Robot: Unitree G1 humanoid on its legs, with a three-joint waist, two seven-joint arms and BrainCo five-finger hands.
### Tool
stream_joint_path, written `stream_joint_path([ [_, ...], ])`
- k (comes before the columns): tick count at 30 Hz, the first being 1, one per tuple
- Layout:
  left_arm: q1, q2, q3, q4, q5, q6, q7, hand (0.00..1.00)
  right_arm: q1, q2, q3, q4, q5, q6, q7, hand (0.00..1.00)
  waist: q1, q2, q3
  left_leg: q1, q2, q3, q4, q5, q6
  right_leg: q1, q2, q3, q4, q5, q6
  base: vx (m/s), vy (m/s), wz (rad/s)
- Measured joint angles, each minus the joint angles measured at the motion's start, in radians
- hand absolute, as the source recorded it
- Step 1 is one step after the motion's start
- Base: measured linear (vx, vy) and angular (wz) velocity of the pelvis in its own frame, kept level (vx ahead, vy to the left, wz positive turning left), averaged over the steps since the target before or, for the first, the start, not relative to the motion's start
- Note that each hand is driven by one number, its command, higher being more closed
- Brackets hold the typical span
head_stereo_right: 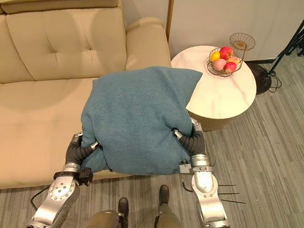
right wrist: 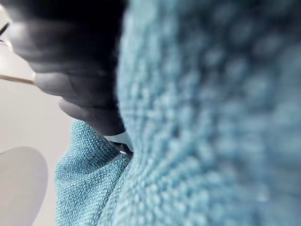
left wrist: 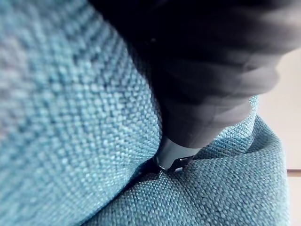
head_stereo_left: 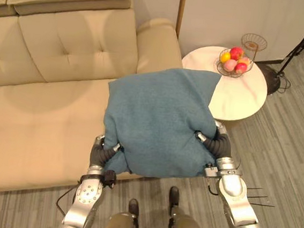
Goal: Pick up cushions and gather them together orderly.
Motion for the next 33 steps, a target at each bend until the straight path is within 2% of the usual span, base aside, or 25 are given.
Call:
stream_joint_path([
  [1, 0.009, 0.000, 0.000, 0.000, 0.000, 0.000, -0.005, 1.00, 0.009, 0.005, 0.000, 0.020, 0.001, 0.000, 0.000, 1.00, -0.003, 0.000, 0.000, -0.001, -0.007, -0.047, 0.012, 0.011, -0.008, 0.034, -0.012, 0.014, 0.133, -0.062, 0.040, -0.14, -0.108, 0.77],
  [2, 0.010, 0.001, 0.000, 0.000, 0.000, 0.000, -0.010, 1.00, 0.015, 0.006, 0.000, 0.020, 0.001, 0.000, 0.000, 1.00, -0.004, -0.002, -0.002, -0.009, -0.012, -0.069, 0.015, 0.019, -0.013, 0.053, -0.012, 0.023, 0.165, -0.083, 0.054, -0.21, -0.190, 1.19],
  [3, 0.010, 0.001, 0.000, 0.000, 0.000, 0.000, -0.015, 1.00, 0.022, 0.006, 0.001, 0.019, 0.001, 0.000, 0.000, 1.00, 0.000, -0.011, -0.013, -0.048, -0.027, -0.124, 0.016, 0.048, -0.026, 0.104, -0.008, 0.046, 0.178, -0.134, 0.054, -0.27, -0.256, 1.19],
  [4, 0.007, -0.001, 0.000, -0.001, 0.001, -0.001, -0.015, 1.00, 0.021, 0.004, 0.001, 0.015, 0.001, 0.000, -0.001, 1.00, 0.008, -0.014, -0.028, -0.096, -0.033, -0.161, 0.014, 0.082, -0.040, 0.123, 0.006, 0.054, 0.130, -0.185, 0.032, -0.37, -0.326, 1.28],
  [5, -0.004, -0.010, 0.001, -0.002, 0.001, -0.001, -0.015, 1.00, 0.012, -0.009, 0.001, 0.007, 0.002, -0.004, -0.003, 1.00, 0.029, -0.006, -0.038, -0.159, -0.027, -0.201, -0.002, 0.135, -0.062, 0.121, 0.029, 0.050, 0.026, -0.224, 0.010, -0.33, -0.281, 0.92],
  [6, -0.005, -0.015, 0.001, -0.004, 0.001, -0.001, -0.014, 1.00, 0.002, -0.016, 0.002, 0.007, 0.002, -0.004, -0.003, 1.00, 0.034, 0.010, -0.048, -0.193, -0.019, -0.228, -0.030, 0.173, -0.074, 0.115, 0.043, 0.027, -0.030, -0.234, 0.001, -0.38, -0.260, 0.99],
  [7, -0.002, -0.041, 0.000, -0.005, 0.004, 0.000, -0.015, 1.00, -0.014, -0.039, 0.000, 0.011, 0.004, -0.004, -0.005, 1.00, 0.035, 0.070, -0.049, -0.220, 0.019, -0.287, -0.119, 0.245, -0.099, 0.098, 0.086, -0.035, -0.093, -0.188, -0.027, -0.41, -0.266, 1.05],
  [8, 0.000, -0.048, -0.001, -0.005, 0.006, 0.002, -0.015, 1.00, -0.015, -0.048, -0.002, 0.026, 0.006, -0.001, -0.006, 1.00, 0.046, 0.095, -0.044, -0.208, 0.069, -0.265, -0.207, 0.226, -0.116, 0.098, 0.115, -0.087, -0.123, -0.154, -0.055, -0.42, -0.264, 1.08],
  [9, 0.000, -0.048, -0.001, -0.006, 0.007, 0.002, -0.015, 1.00, -0.015, -0.047, -0.002, 0.035, 0.006, 0.006, -0.006, 1.00, 0.046, 0.092, -0.044, -0.208, 0.085, -0.227, -0.227, 0.178, -0.113, 0.099, 0.114, -0.111, -0.133, -0.140, -0.066, -0.39, -0.247, 1.03],
  [10, 0.000, -0.052, -0.002, -0.008, 0.008, 0.001, -0.016, 1.00, -0.024, -0.048, -0.010, 0.056, 0.006, 0.006, -0.006, 1.00, 0.048, 0.079, -0.037, -0.214, 0.102, -0.123, -0.220, 0.146, -0.103, 0.098, 0.098, -0.147, -0.146, -0.120, -0.085, -0.36, -0.190, 0.99],
  [11, 0.000, -0.052, -0.009, -0.008, 0.007, 0.001, -0.020, 1.00, -0.028, -0.048, -0.014, 0.063, 0.006, 0.013, -0.010, 1.00, 0.045, 0.071, -0.032, -0.216, 0.094, -0.032, -0.165, 0.147, -0.101, 0.098, 0.072, -0.174, -0.168, -0.096, -0.094, -0.34, -0.159, 0.90],
  [13, 0.000, -0.058, -0.010, -0.020, 0.007, 0.001, -0.027, 1.00, -0.029, -0.047, -0.029, 0.063, 0.005, 0.013, -0.011, 1.00, 0.031, 0.067, -0.033, -0.212, 0.077, 0.042, -0.070, 0.142, -0.094, 0.095, 0.041, -0.205, -0.229, -0.048, -0.103, -0.29, -0.067, 0.73],
  [14, -0.001, -0.058, -0.010, -0.034, 0.005, -0.002, -0.038, 1.00, -0.030, -0.043, -0.042, 0.063, 0.005, 0.013, -0.011, 1.00, 0.021, 0.068, -0.034, -0.192, 0.078, 0.081, -0.006, 0.117, -0.062, 0.094, 0.031, -0.223, -0.271, -0.015, -0.103, -0.27, -0.006, 0.62],
  [16, -0.001, -0.071, -0.011, -0.039, 0.004, -0.012, -0.050, 1.00, -0.029, -0.043, -0.057, 0.063, 0.005, 0.012, -0.011, 1.00, 0.010, 0.069, -0.034, -0.126, 0.087, 0.127, 0.040, 0.067, -0.035, 0.094, 0.024, -0.238, -0.325, 0.030, -0.094, -0.23, 0.065, 0.42],
  [18, -0.002, -0.090, -0.014, -0.039, 0.000, -0.014, -0.063, 1.00, -0.029, -0.041, -0.076, 0.063, 0.004, 0.012, -0.012, 1.00, -0.008, 0.081, -0.042, -0.044, 0.092, 0.152, -0.054, 0.043, -0.058, 0.094, 0.030, -0.262, -0.372, 0.064, -0.067, -0.19, 0.126, 0.40],
  [19, -0.011, -0.092, -0.019, -0.036, 0.000, -0.015, -0.065, 1.00, -0.029, -0.034, -0.090, 0.063, 0.004, 0.013, -0.016, 1.00, -0.014, 0.078, -0.043, -0.024, 0.083, 0.149, -0.132, 0.049, -0.067, 0.081, 0.030, -0.269, -0.385, 0.082, -0.055, -0.14, 0.163, 0.31],
  [20, -0.014, -0.084, -0.024, -0.030, 0.000, -0.014, -0.065, 1.00, -0.023, -0.018, -0.095, 0.063, 0.004, 0.013, -0.017, 1.00, -0.008, 0.058, -0.046, -0.037, 0.079, 0.154, -0.121, 0.053, -0.067, 0.074, 0.024, -0.270, -0.406, 0.112, -0.041, -0.13, 0.164, 0.18],
  [22, -0.003, -0.066, -0.026, -0.026, 0.000, -0.014, -0.066, 1.00, -0.004, 0.006, -0.097, 0.063, 0.005, 0.013, -0.016, 1.00, -0.003, 0.046, -0.051, -0.062, 0.077, 0.154, -0.070, 0.038, -0.045, 0.086, 0.018, -0.271, -0.432, 0.143, -0.036, -0.06, 0.118, 0.03],
  [24, -0.001, -0.052, -0.026, -0.026, -0.001, -0.014, -0.068, 1.00, 0.004, 0.023, -0.097, 0.063, 0.006, 0.014, -0.013, 1.00, 0.004, 0.046, -0.051, -0.078, 0.070, 0.153, -0.029, 0.019, -0.026, 0.095, 0.006, -0.274, -0.442, 0.159, -0.025, -0.07, 0.145, 0.07],
  [30, -0.002, -0.043, -0.025, -0.026, 0.000, -0.014, -0.082, 1.00, 0.004, 0.025, -0.097, 0.063, 0.031, 0.014, 0.001, 1.00, 0.019, 0.043, -0.054, -0.133, 0.072, 0.138, 0.070, -0.053, -0.009, 0.092, -0.005, -0.280, -0.445, 0.153, -0.005, -0.06, 0.101, 0.03],
  [32, -0.002, -0.031, -0.025, -0.027, 0.000, -0.014, -0.087, 1.00, 0.005, 0.028, -0.097, 0.063, 0.051, 0.014, 0.003, 1.00, 0.018, 0.036, -0.052, -0.152, 0.055, 0.136, 0.141, -0.103, 0.020, 0.046, -0.037, -0.274, -0.323, 0.075, 0.013, 0.02, 0.149, 0.04],
  [33, -0.001, -0.029, -0.025, -0.027, 0.000, -0.013, -0.088, 1.00, 0.009, 0.031, -0.097, 0.063, 0.052, 0.014, 0.003, 1.00, 0.016, 0.033, -0.050, -0.152, 0.051, 0.135, 0.160, -0.122, 0.022, 0.036, -0.051, -0.273, -0.275, 0.049, 0.020, 0.06, 0.132, 0.15],
])
